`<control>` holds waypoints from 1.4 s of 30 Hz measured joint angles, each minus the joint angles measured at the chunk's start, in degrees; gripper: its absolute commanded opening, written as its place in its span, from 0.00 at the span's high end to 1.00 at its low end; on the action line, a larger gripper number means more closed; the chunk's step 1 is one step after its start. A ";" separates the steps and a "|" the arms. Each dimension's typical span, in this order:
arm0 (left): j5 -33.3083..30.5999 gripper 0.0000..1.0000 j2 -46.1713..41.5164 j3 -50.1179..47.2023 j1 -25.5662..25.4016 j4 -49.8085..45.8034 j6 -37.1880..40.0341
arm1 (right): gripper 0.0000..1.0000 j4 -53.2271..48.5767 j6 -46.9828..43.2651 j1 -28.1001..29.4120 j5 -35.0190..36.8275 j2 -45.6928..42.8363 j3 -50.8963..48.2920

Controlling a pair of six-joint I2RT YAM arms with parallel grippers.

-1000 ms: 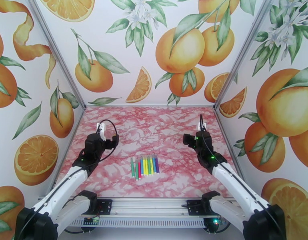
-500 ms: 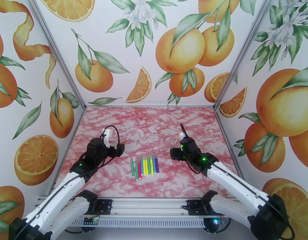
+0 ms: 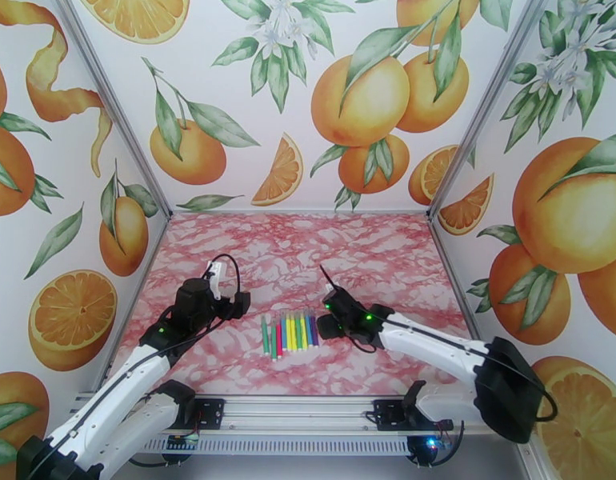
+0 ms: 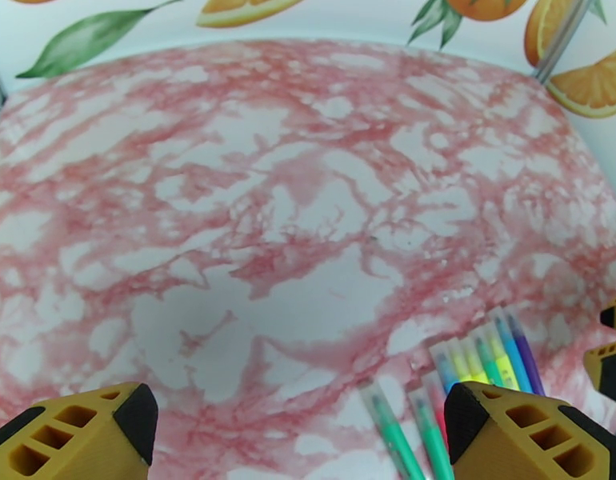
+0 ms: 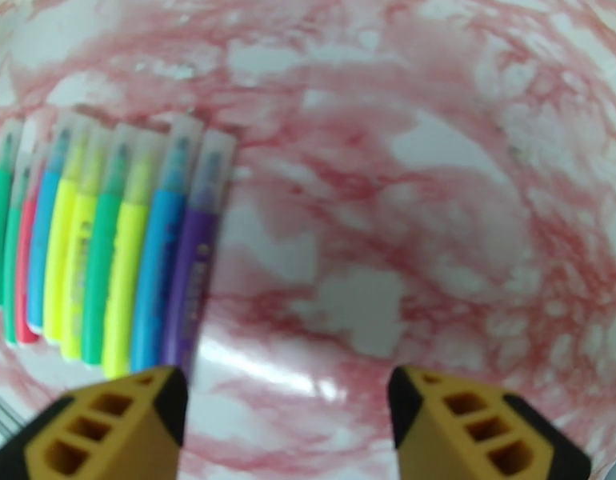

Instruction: Open the pen caps

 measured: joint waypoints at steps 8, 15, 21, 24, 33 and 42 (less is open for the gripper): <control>-0.09 0.01 -0.07 0.00 0.00 -0.46 -0.02 | 0.40 3.67 2.14 2.25 -1.44 6.12 1.07; -0.15 0.01 -0.42 0.00 0.00 -0.50 -0.02 | 0.45 5.57 3.30 2.32 -1.66 8.72 1.27; -0.50 0.01 -0.70 0.00 0.00 -0.48 -0.02 | 0.48 7.21 3.98 2.32 -2.73 10.10 1.42; -0.52 0.01 -0.81 0.00 0.00 -0.48 -0.04 | 0.50 7.72 4.20 2.32 -3.19 11.06 1.42; -0.55 0.01 -1.01 0.00 -0.02 -0.48 -0.02 | 0.54 8.39 4.81 2.32 -3.52 12.96 1.95; -0.59 0.01 -1.01 0.00 -0.04 -0.48 -0.04 | 0.59 5.99 4.76 2.32 -1.25 14.14 3.10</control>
